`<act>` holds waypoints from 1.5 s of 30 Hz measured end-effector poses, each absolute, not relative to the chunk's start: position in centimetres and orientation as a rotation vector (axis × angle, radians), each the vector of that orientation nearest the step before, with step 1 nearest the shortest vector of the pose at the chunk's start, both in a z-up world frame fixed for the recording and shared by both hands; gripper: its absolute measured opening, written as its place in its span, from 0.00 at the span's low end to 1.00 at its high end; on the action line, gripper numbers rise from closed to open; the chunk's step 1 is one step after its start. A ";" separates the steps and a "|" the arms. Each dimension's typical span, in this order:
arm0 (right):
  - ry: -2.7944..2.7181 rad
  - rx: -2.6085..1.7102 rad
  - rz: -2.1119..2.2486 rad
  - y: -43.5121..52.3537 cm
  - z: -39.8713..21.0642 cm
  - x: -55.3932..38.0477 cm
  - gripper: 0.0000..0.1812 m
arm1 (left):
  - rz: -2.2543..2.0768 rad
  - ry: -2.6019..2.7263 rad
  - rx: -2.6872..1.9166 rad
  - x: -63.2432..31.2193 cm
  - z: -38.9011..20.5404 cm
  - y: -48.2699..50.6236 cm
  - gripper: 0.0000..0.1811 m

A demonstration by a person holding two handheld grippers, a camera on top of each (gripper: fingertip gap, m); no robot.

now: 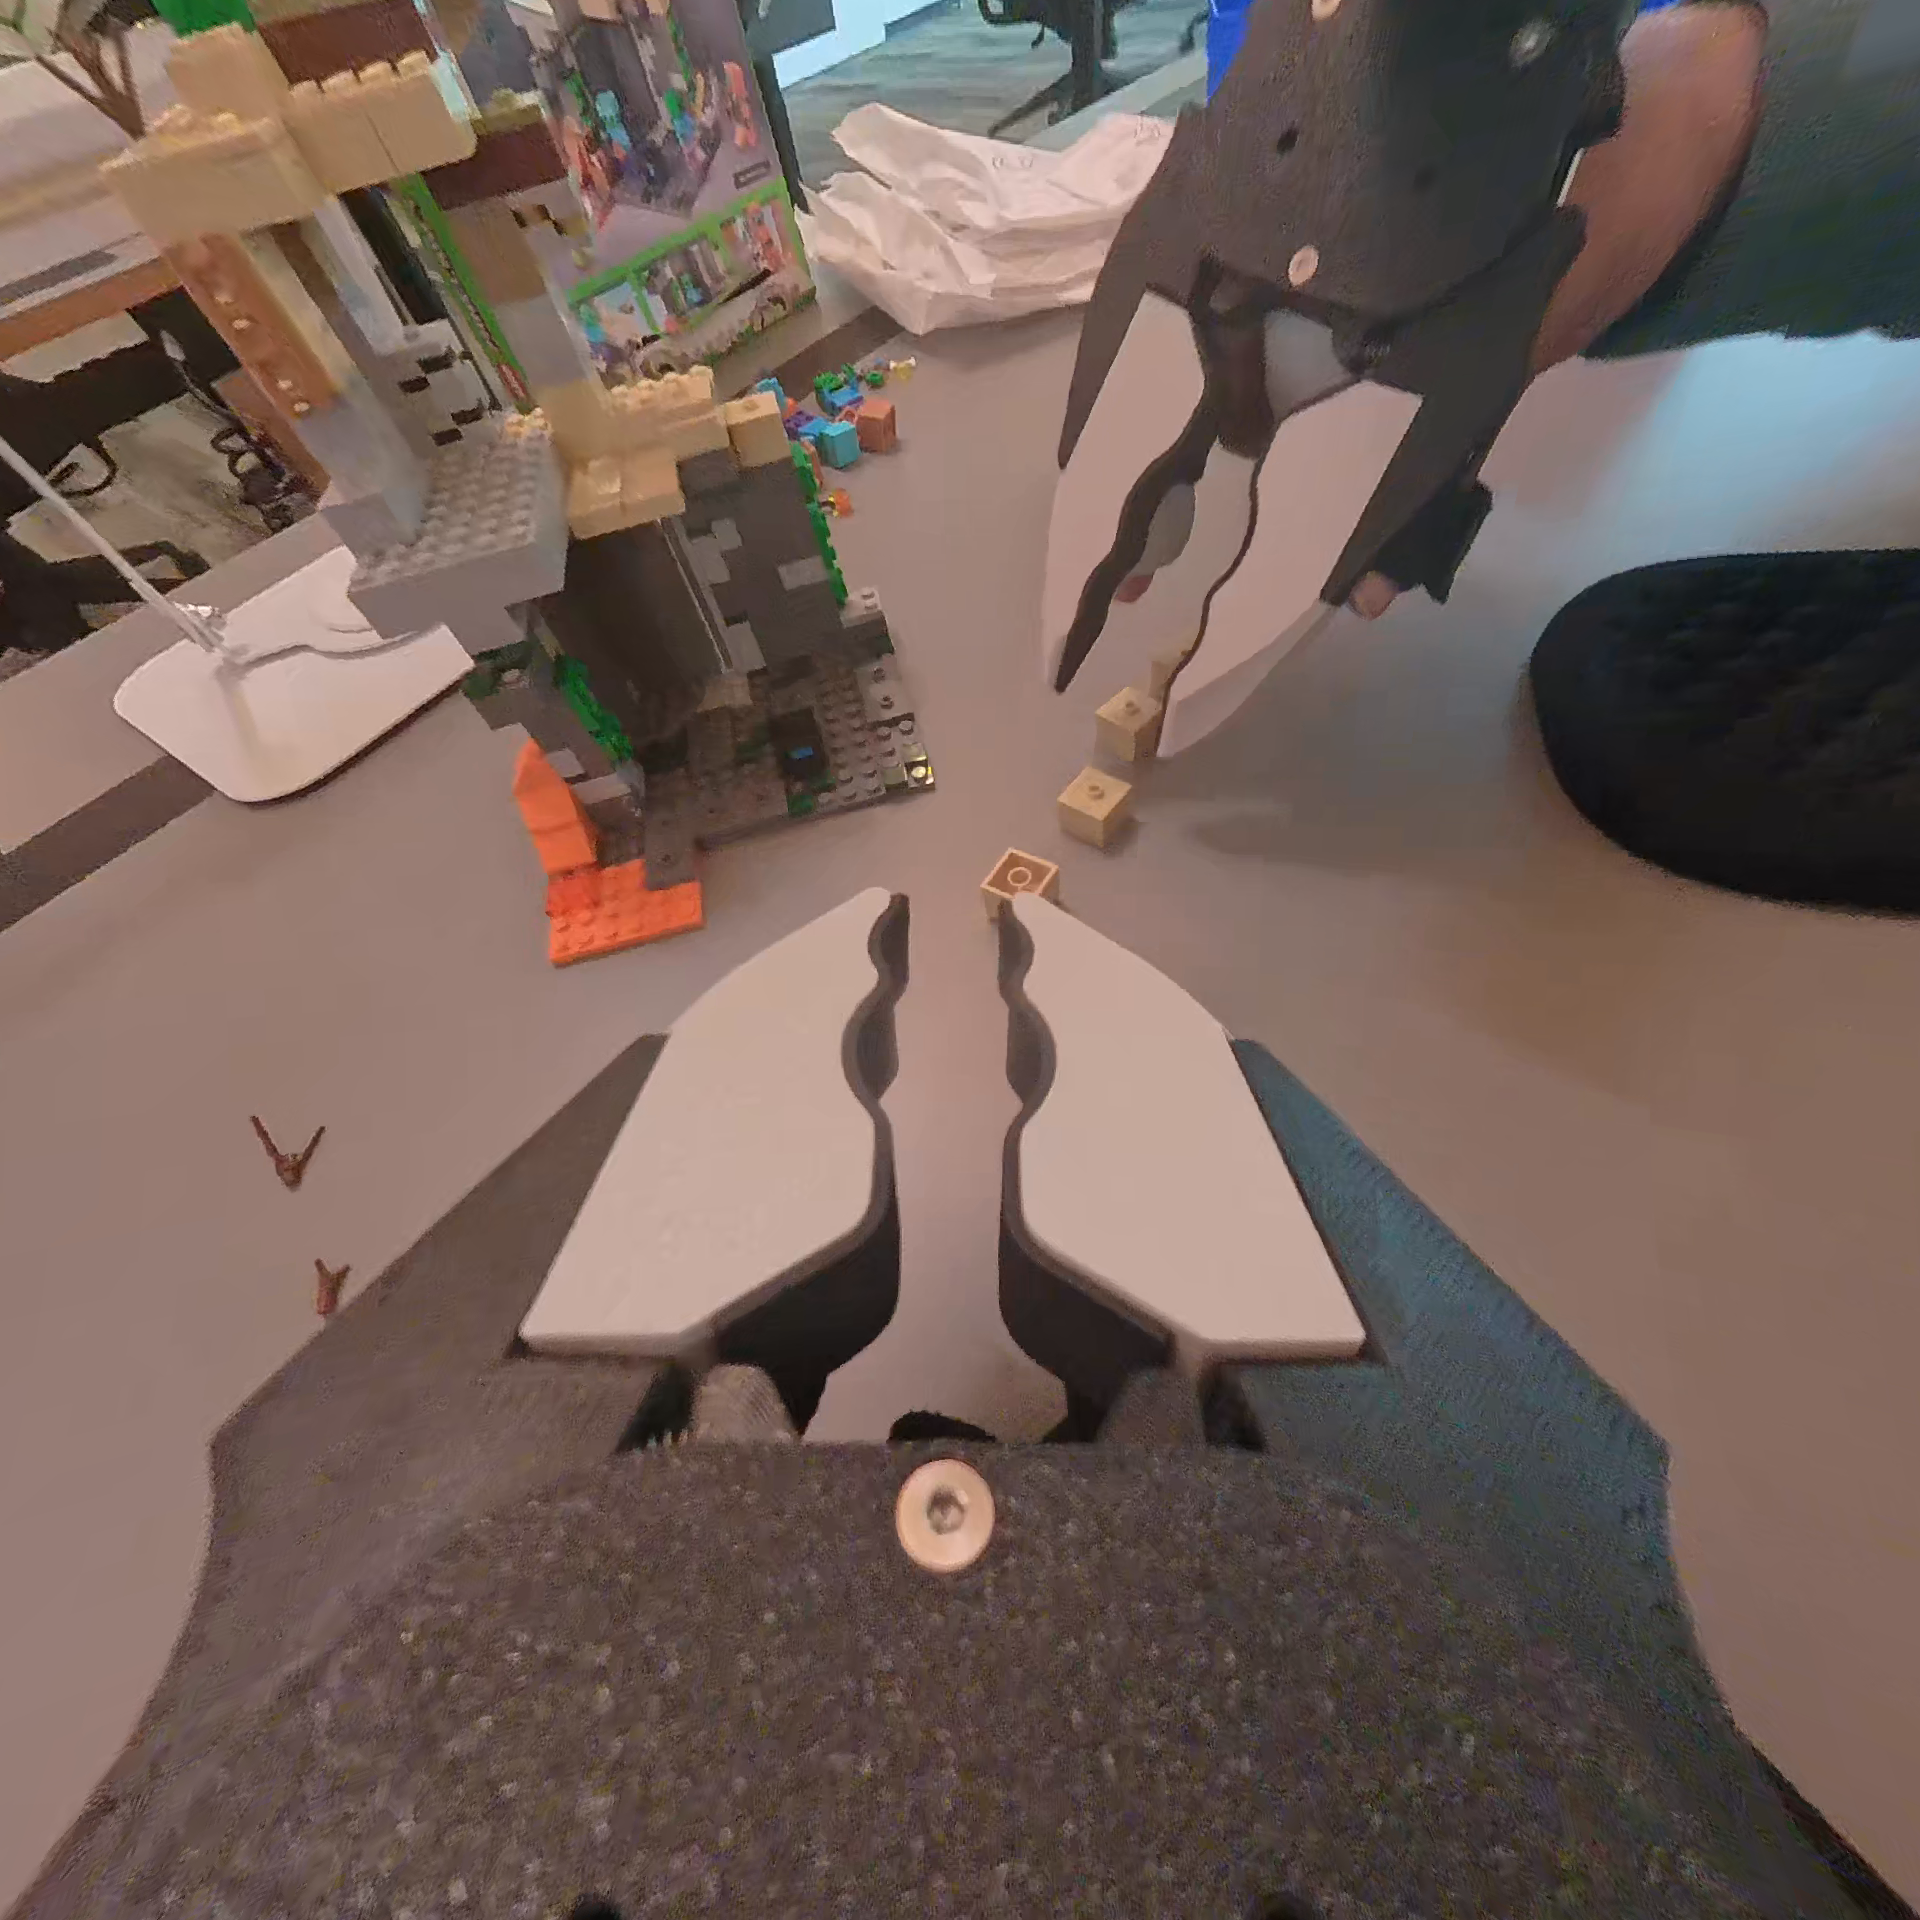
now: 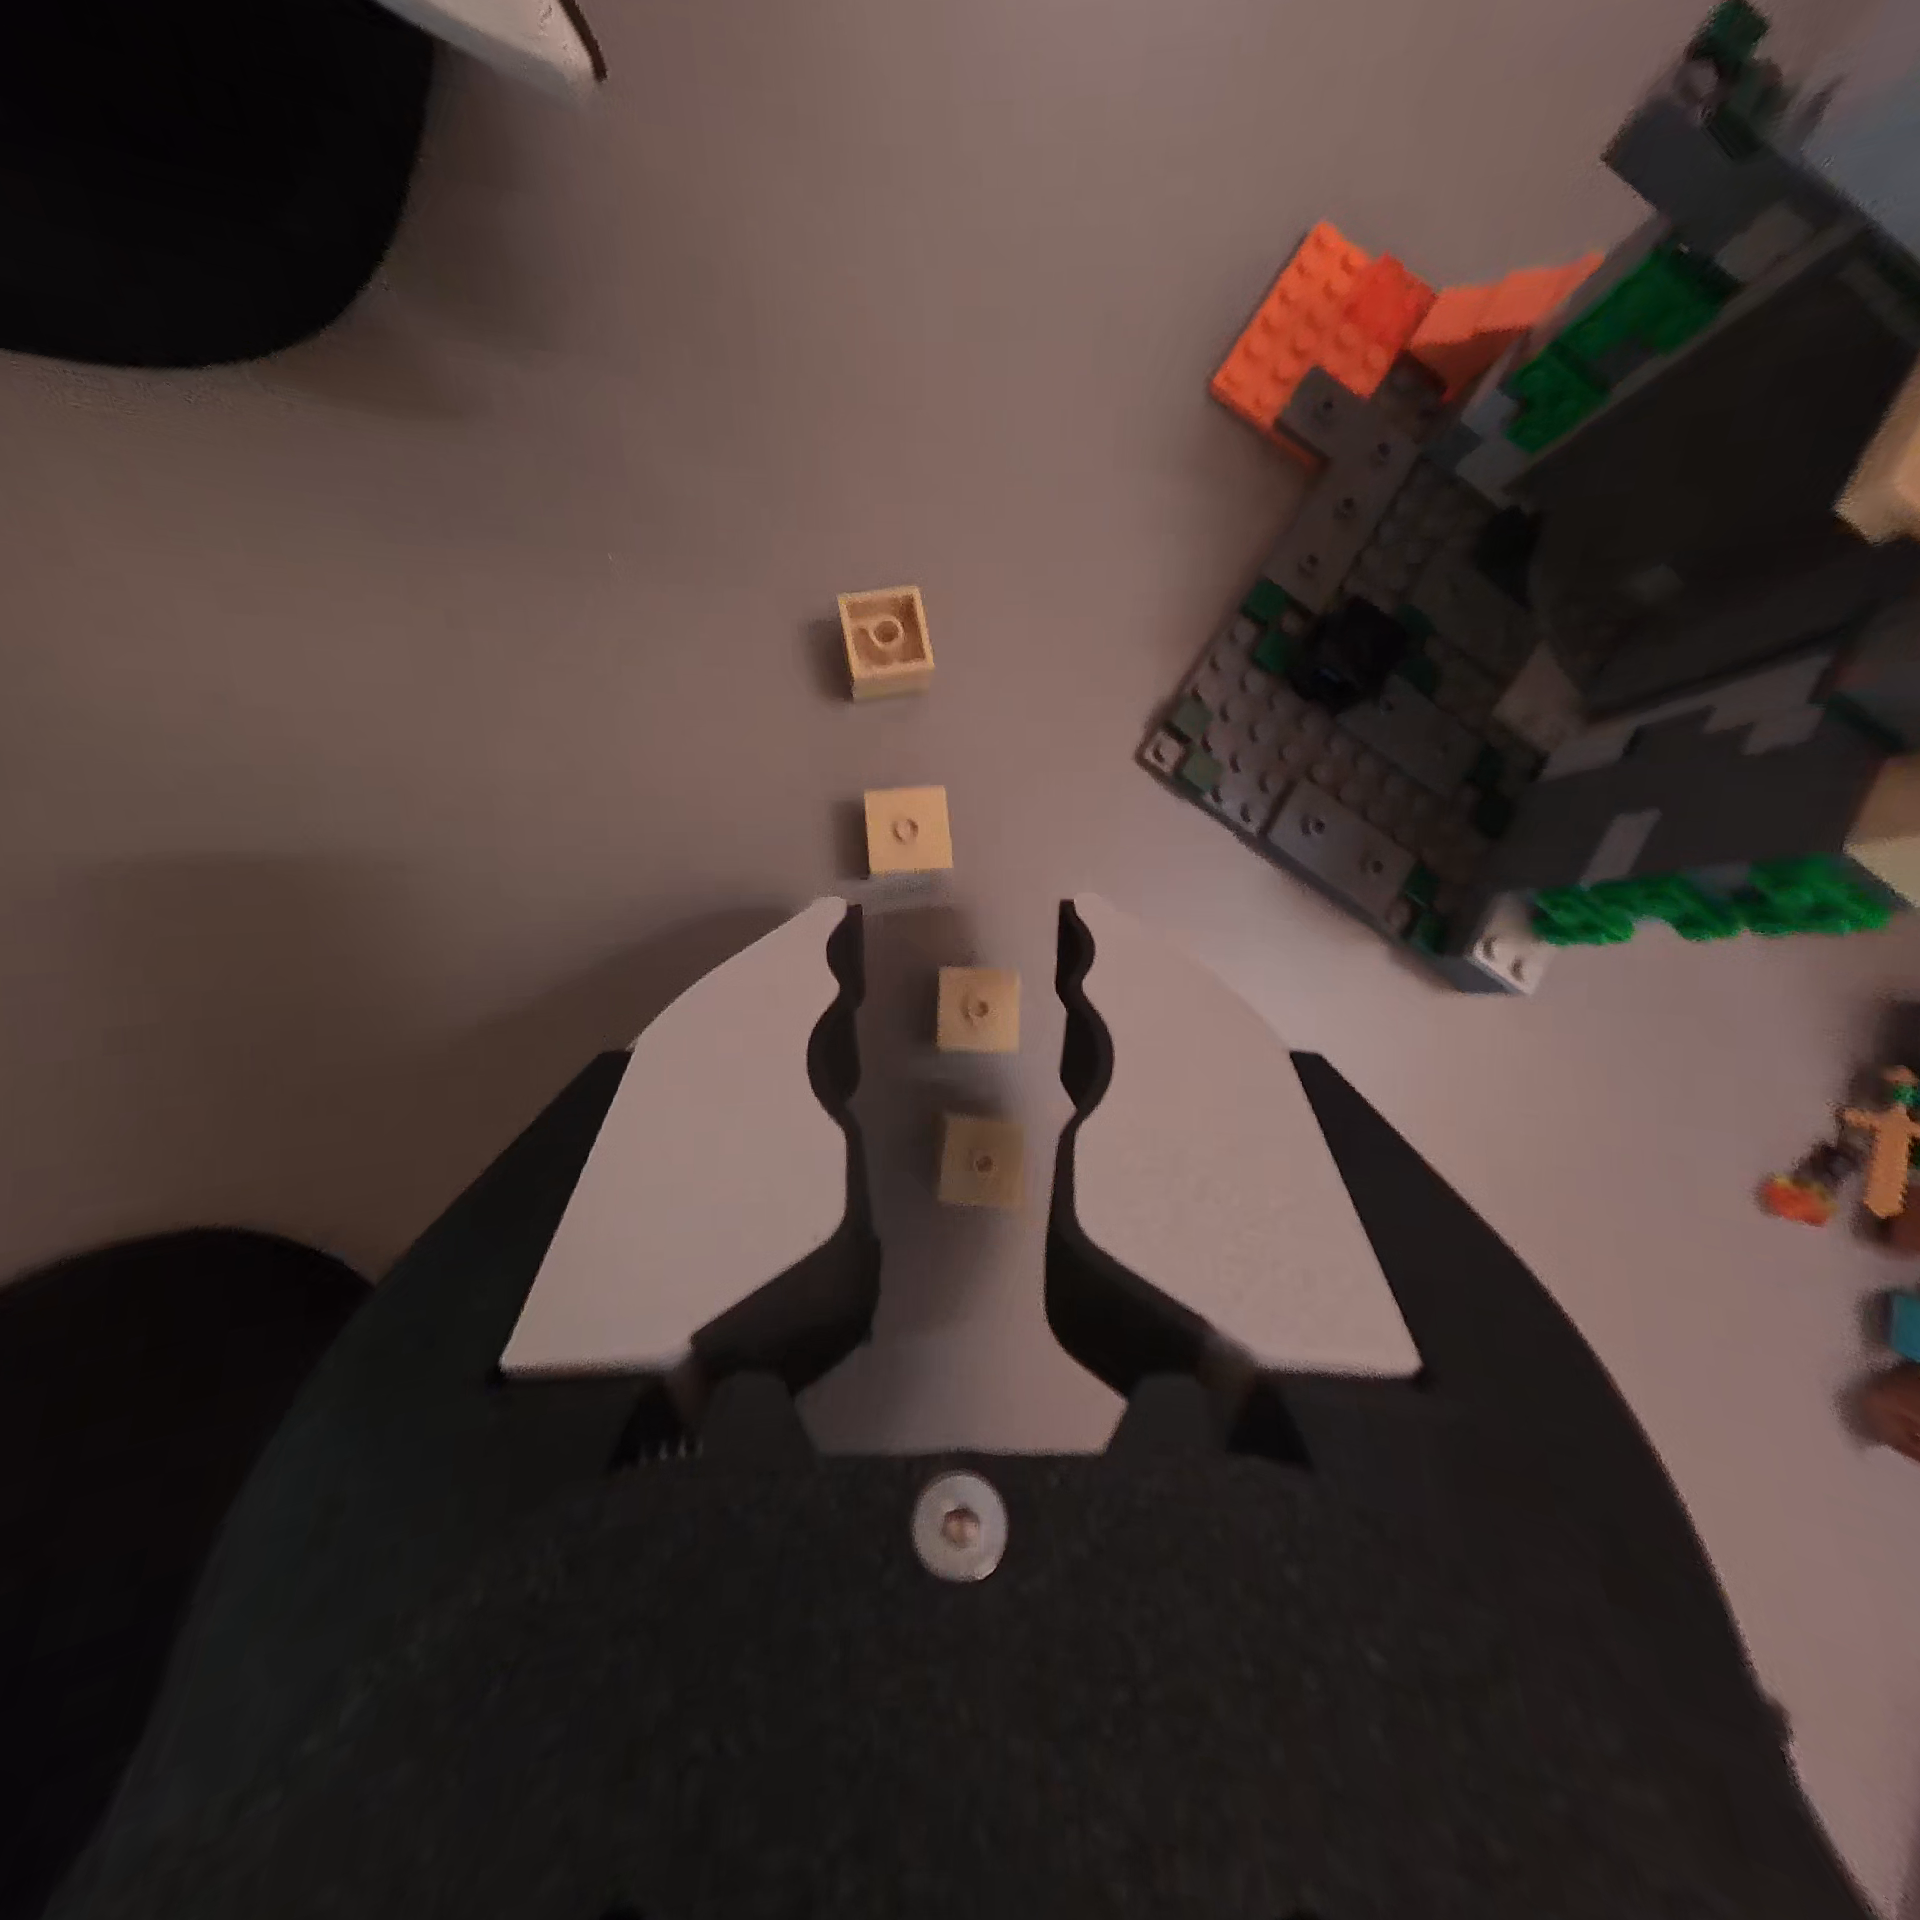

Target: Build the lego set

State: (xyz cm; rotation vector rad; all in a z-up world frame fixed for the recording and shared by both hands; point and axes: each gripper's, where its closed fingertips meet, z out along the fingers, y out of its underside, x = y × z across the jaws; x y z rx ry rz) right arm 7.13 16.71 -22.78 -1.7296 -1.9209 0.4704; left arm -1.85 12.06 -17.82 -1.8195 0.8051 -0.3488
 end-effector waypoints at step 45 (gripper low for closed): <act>-1.709 -1.686 0.759 16.4 -20.8 7.7 0.14 | -0.219 1.370 -1.854 0.9 -23.2 17.2 0.09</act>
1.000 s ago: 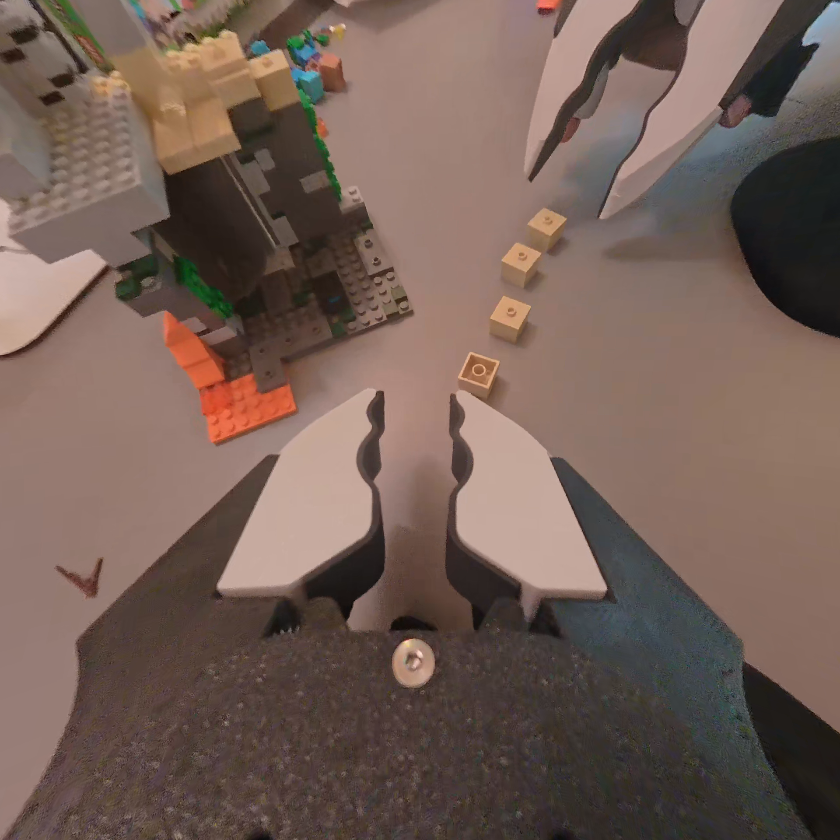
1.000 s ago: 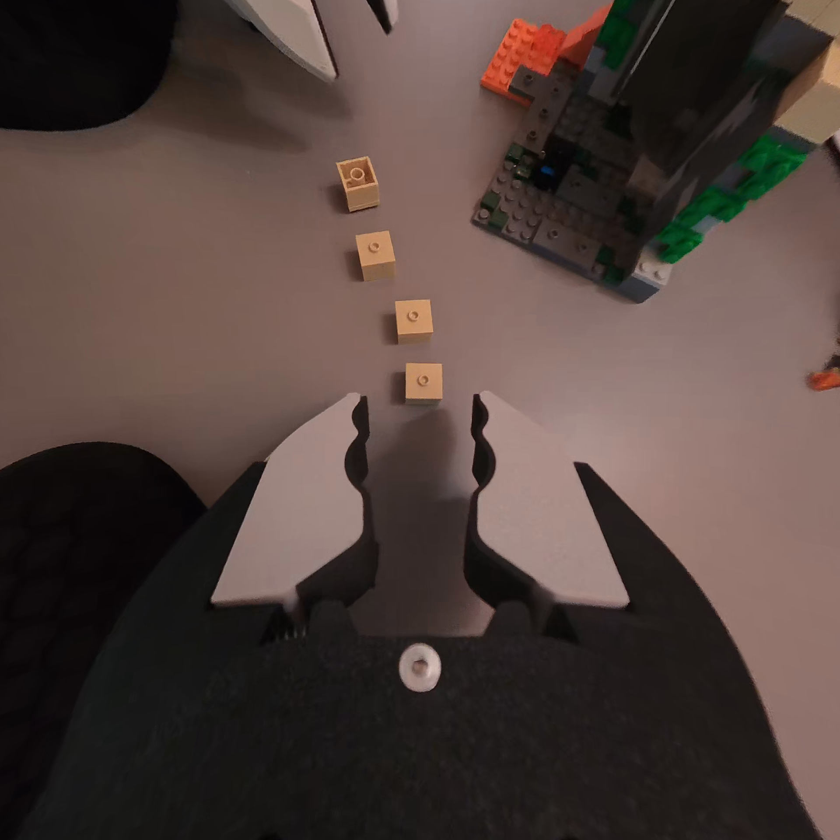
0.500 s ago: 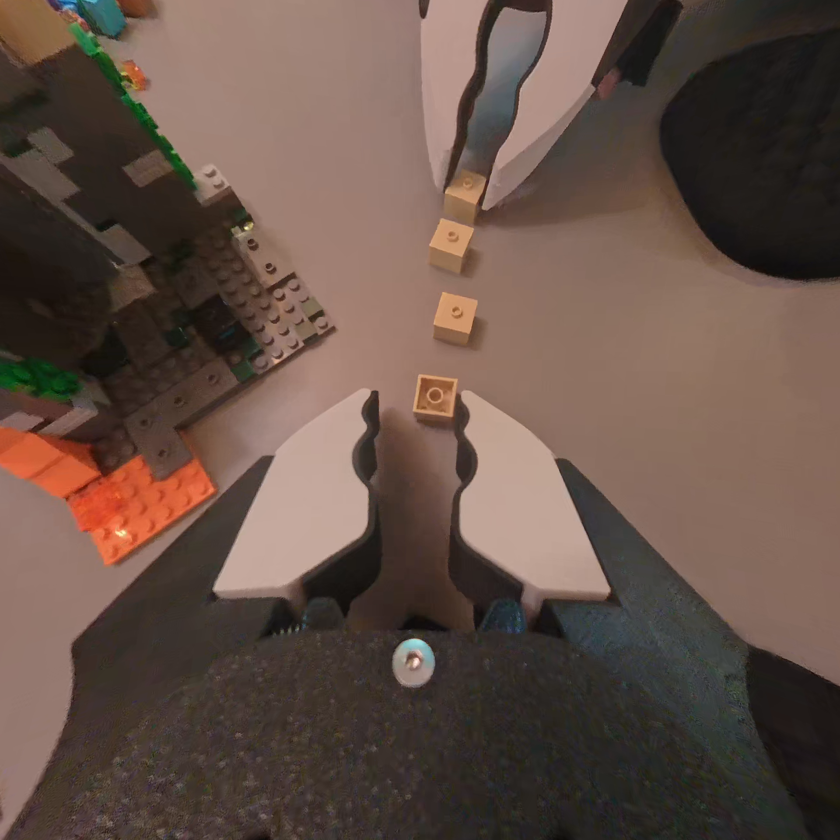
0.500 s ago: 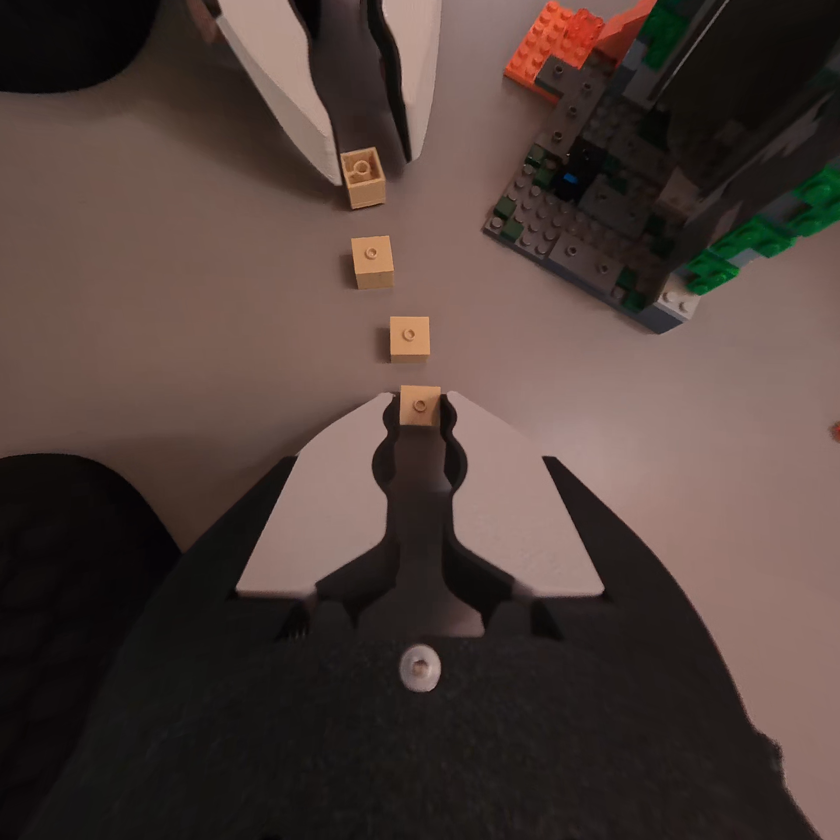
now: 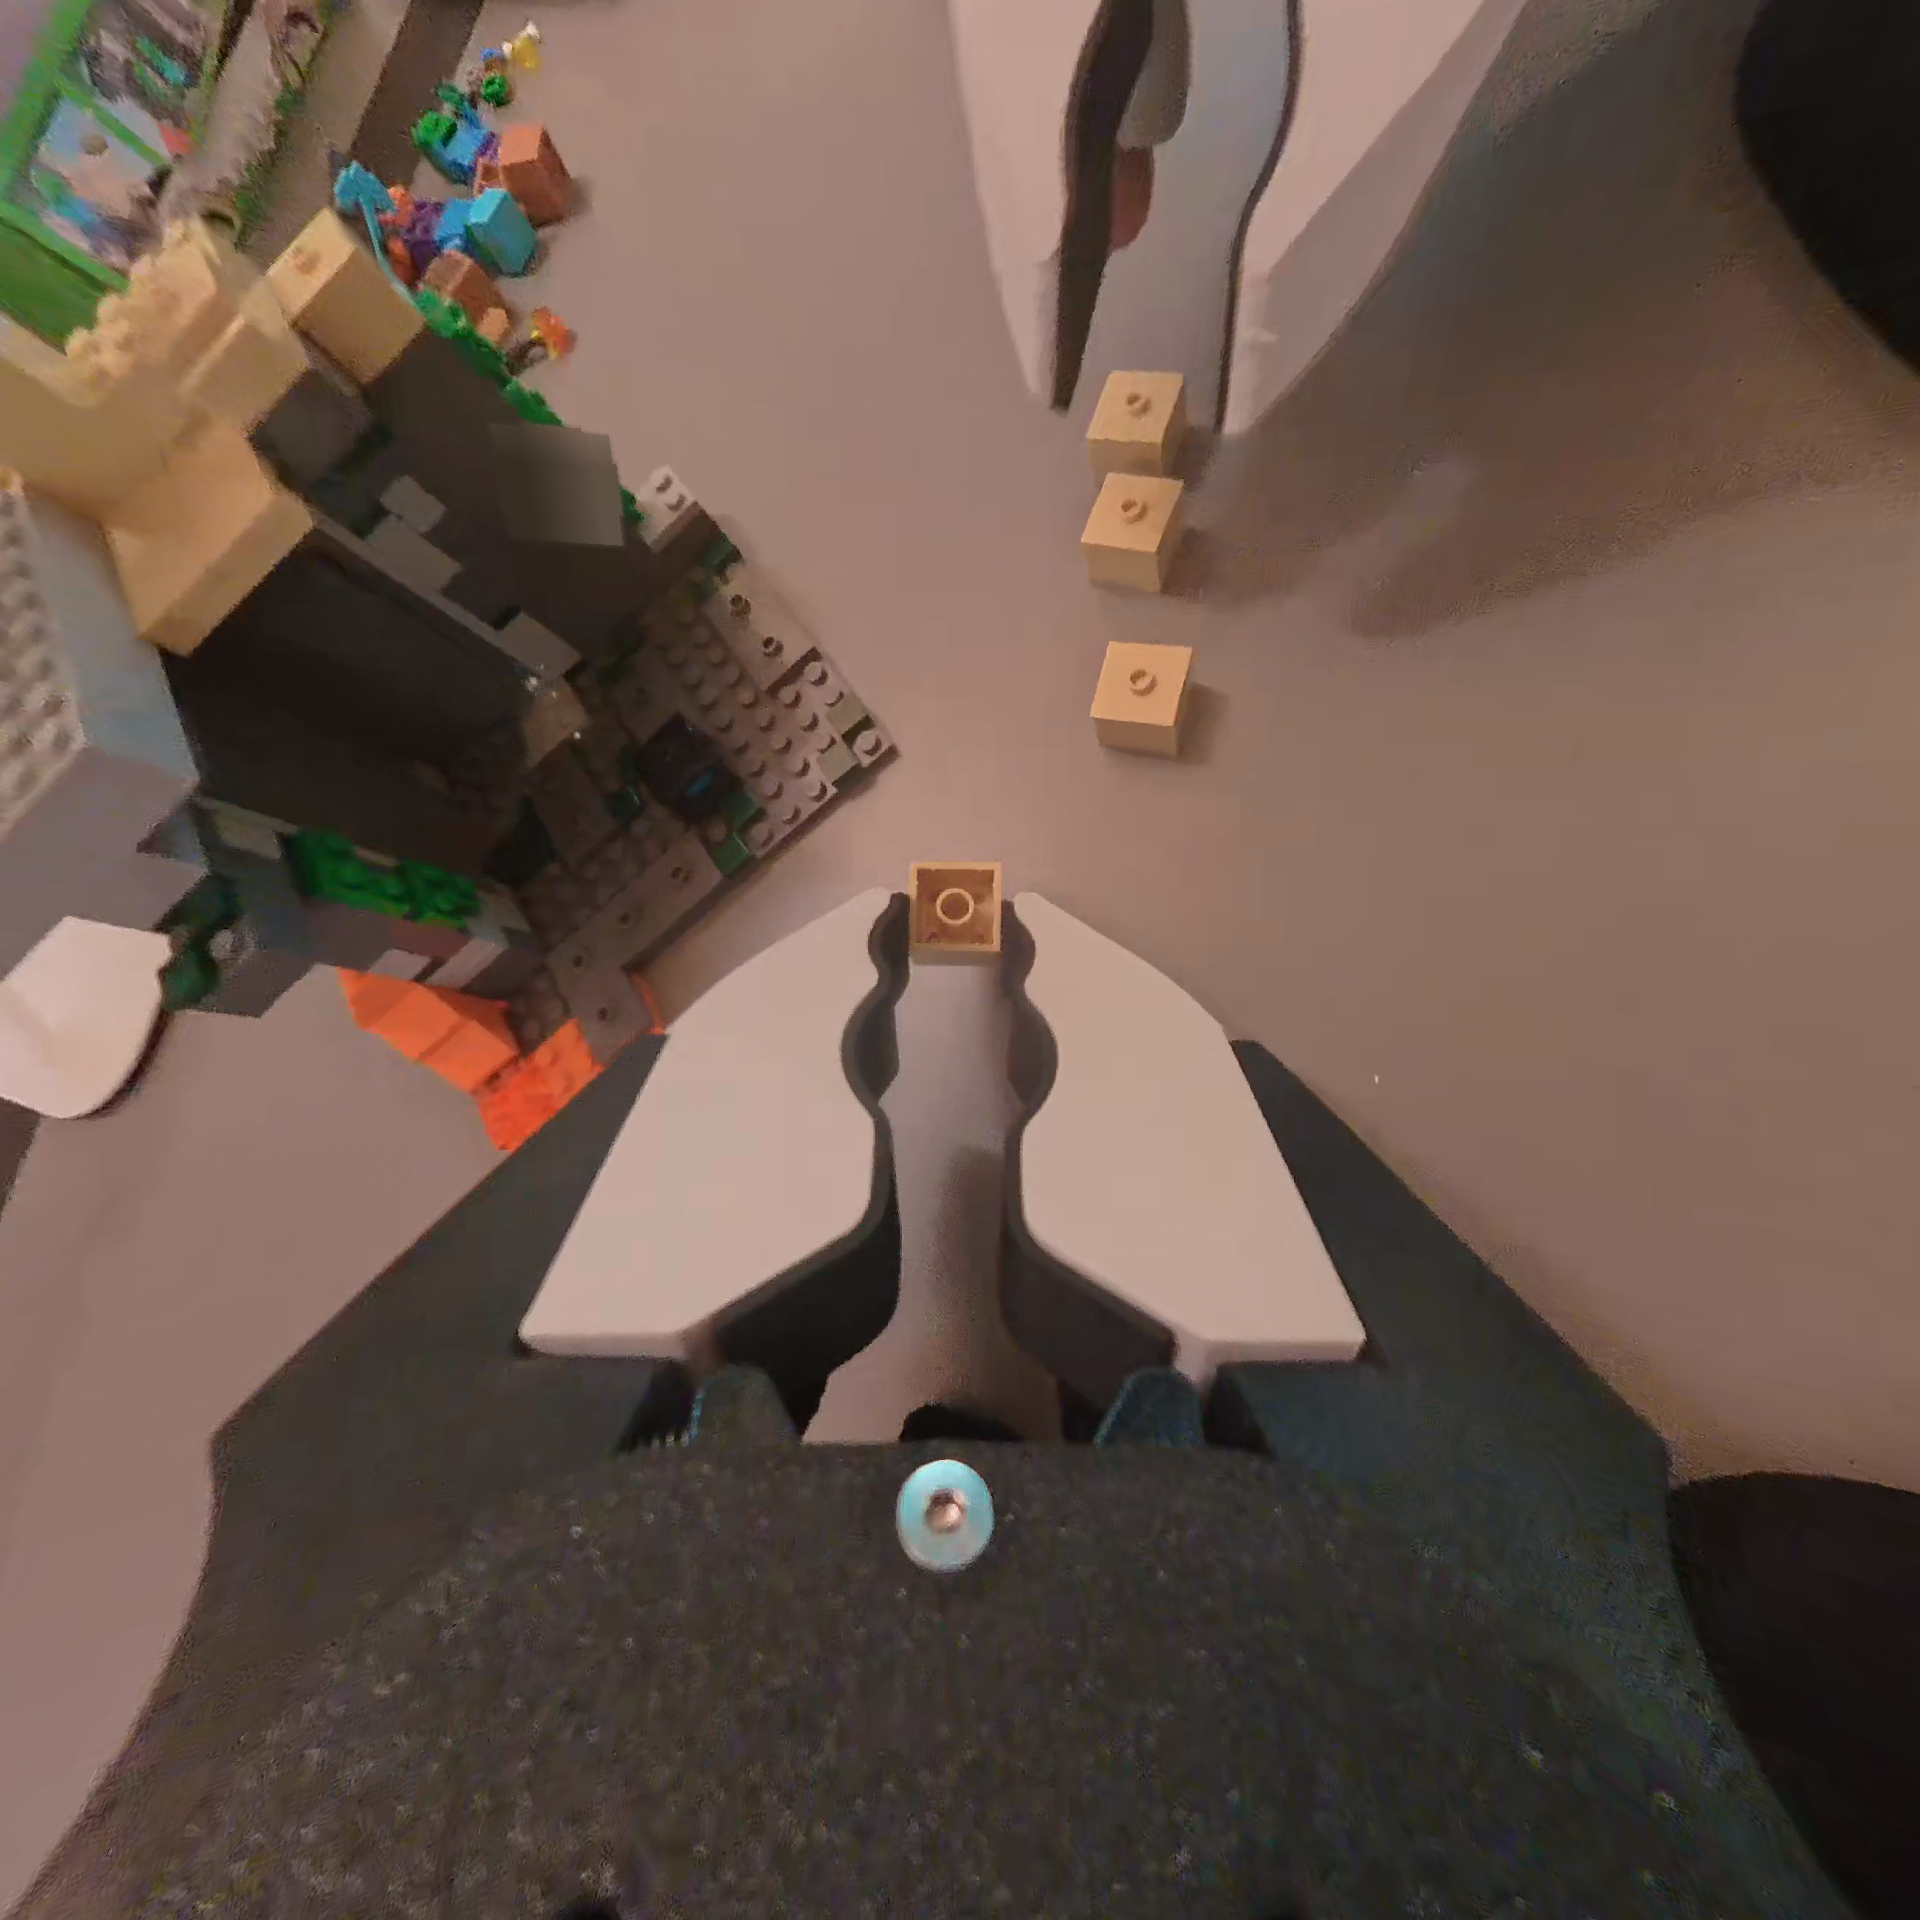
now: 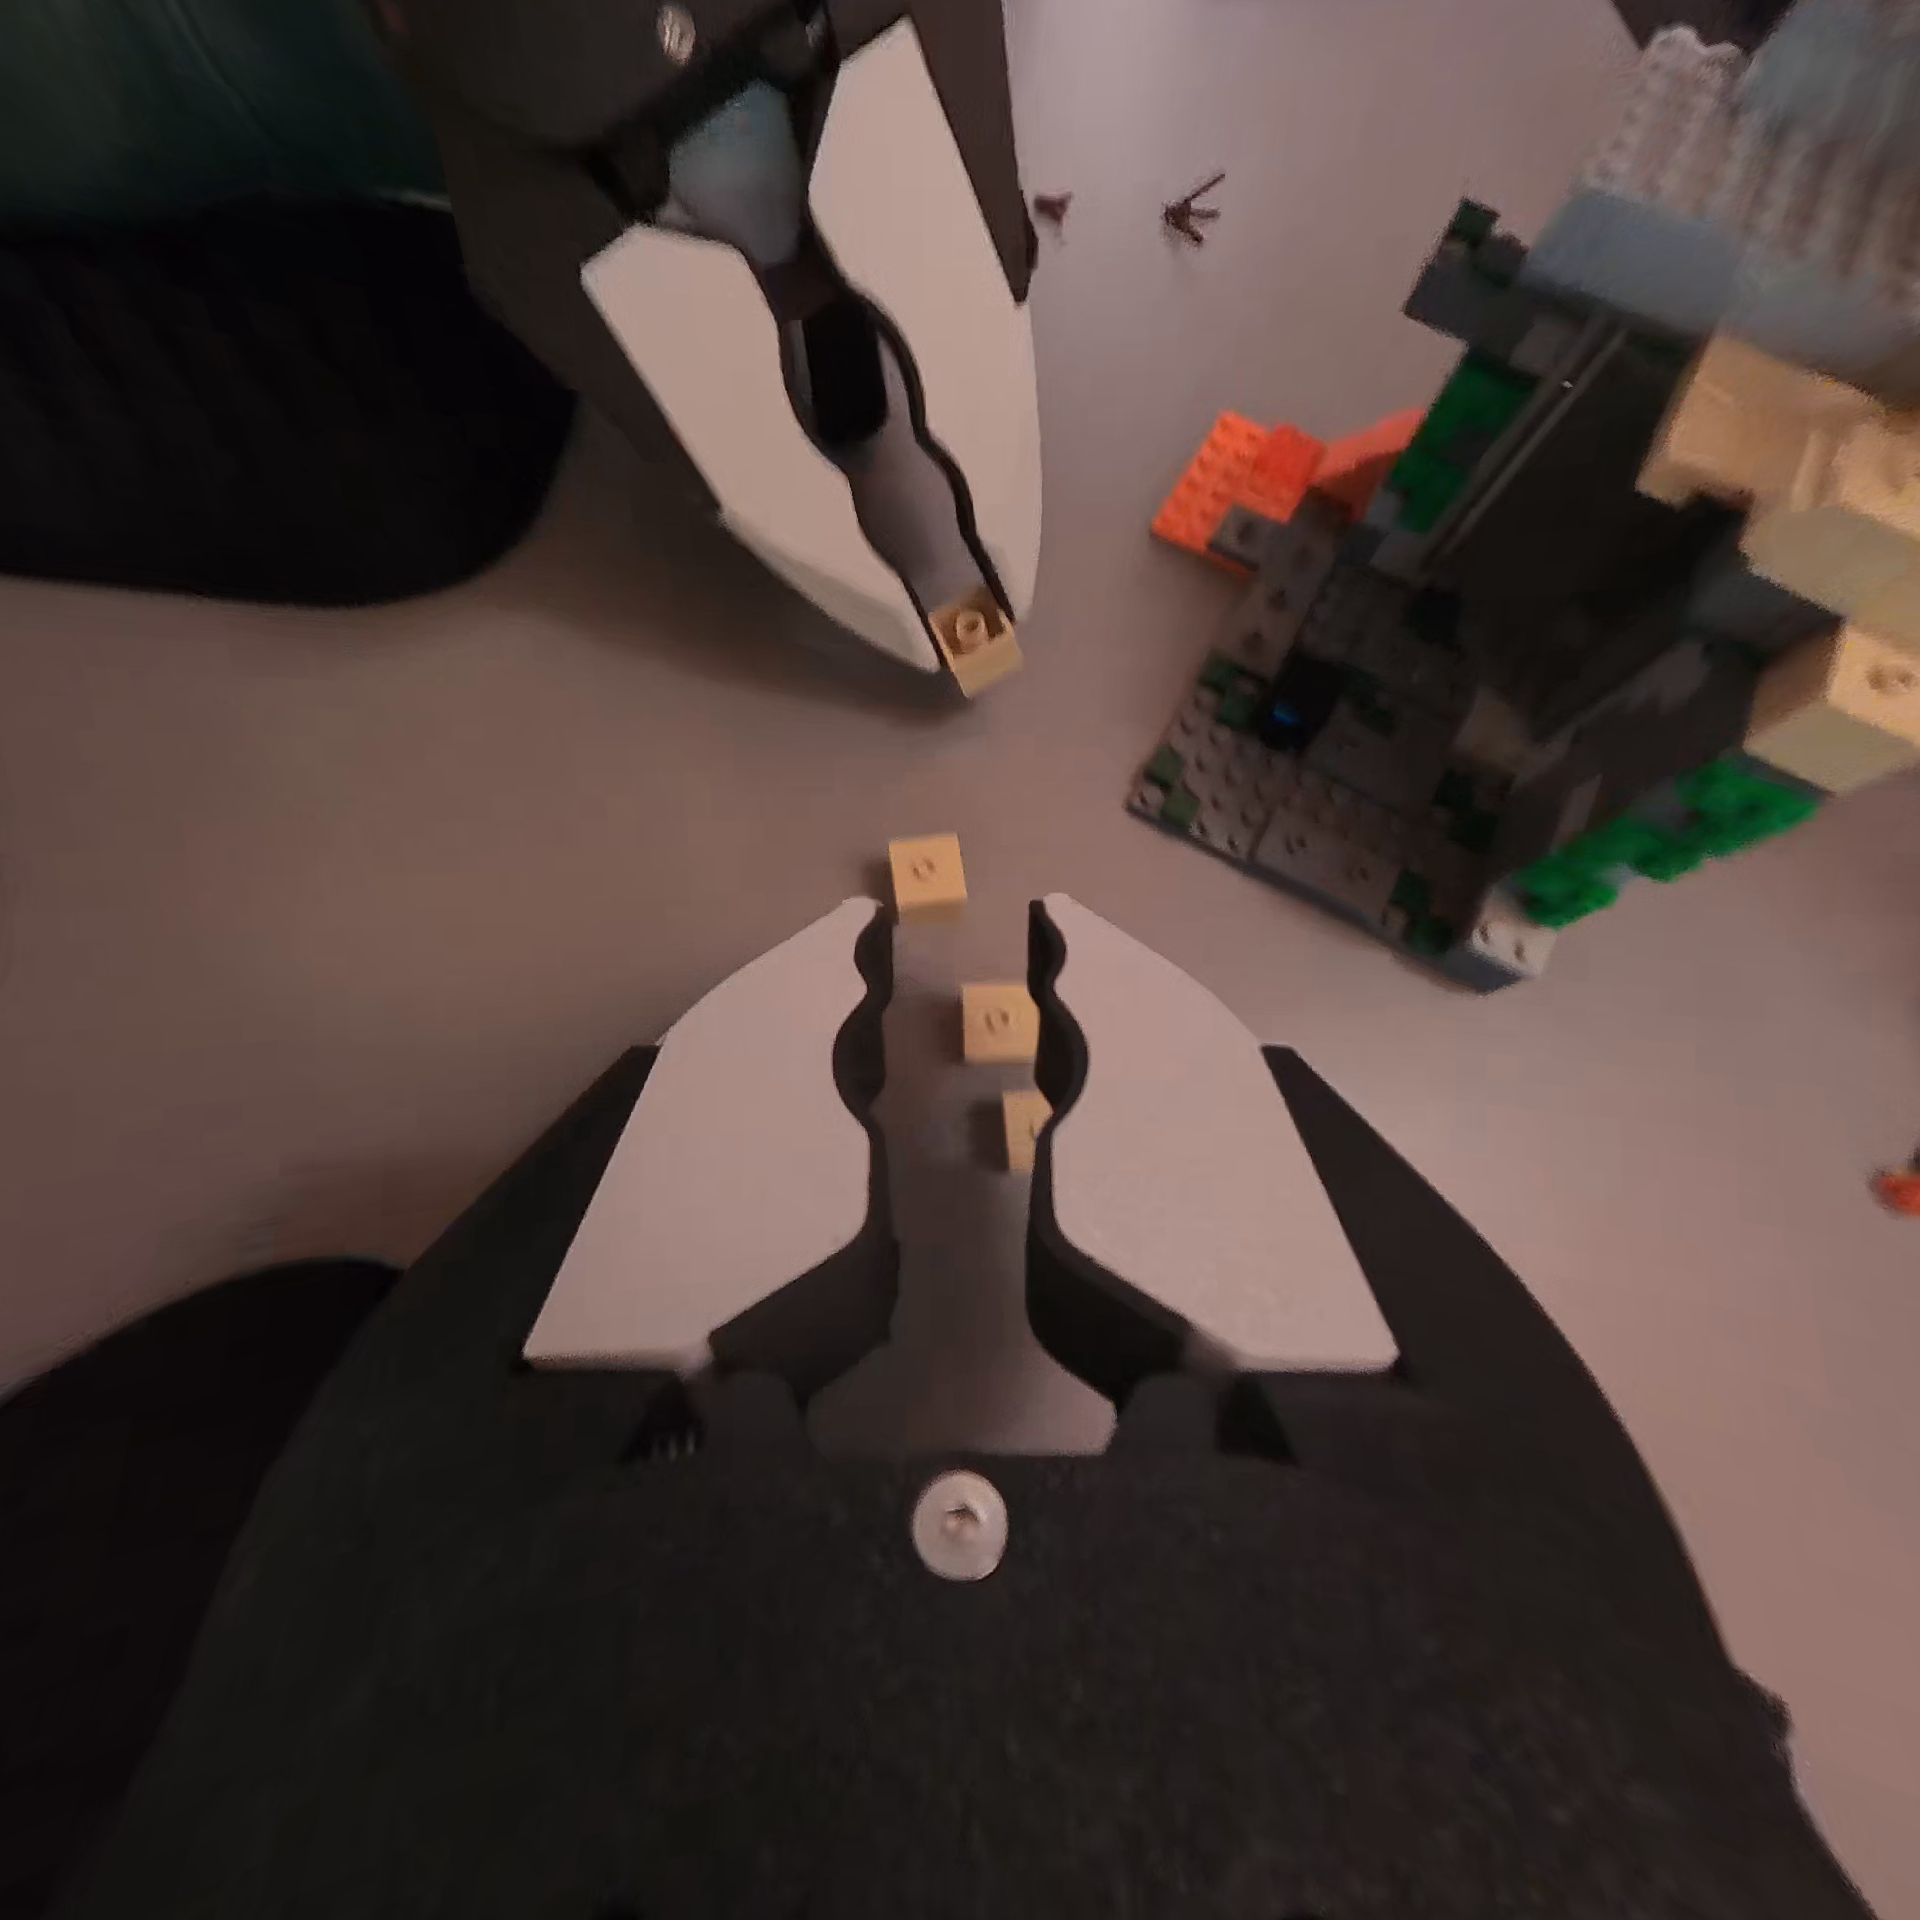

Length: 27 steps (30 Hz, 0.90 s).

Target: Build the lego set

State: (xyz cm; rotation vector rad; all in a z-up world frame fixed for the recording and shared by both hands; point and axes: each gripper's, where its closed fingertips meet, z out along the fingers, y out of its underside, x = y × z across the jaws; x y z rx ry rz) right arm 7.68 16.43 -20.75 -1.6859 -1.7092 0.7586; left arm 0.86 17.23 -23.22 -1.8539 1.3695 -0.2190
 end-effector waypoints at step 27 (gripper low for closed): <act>-1.543 -1.558 1.259 15.0 -17.8 3.2 0.08 | -0.699 1.135 -1.656 2.7 -16.4 13.3 0.14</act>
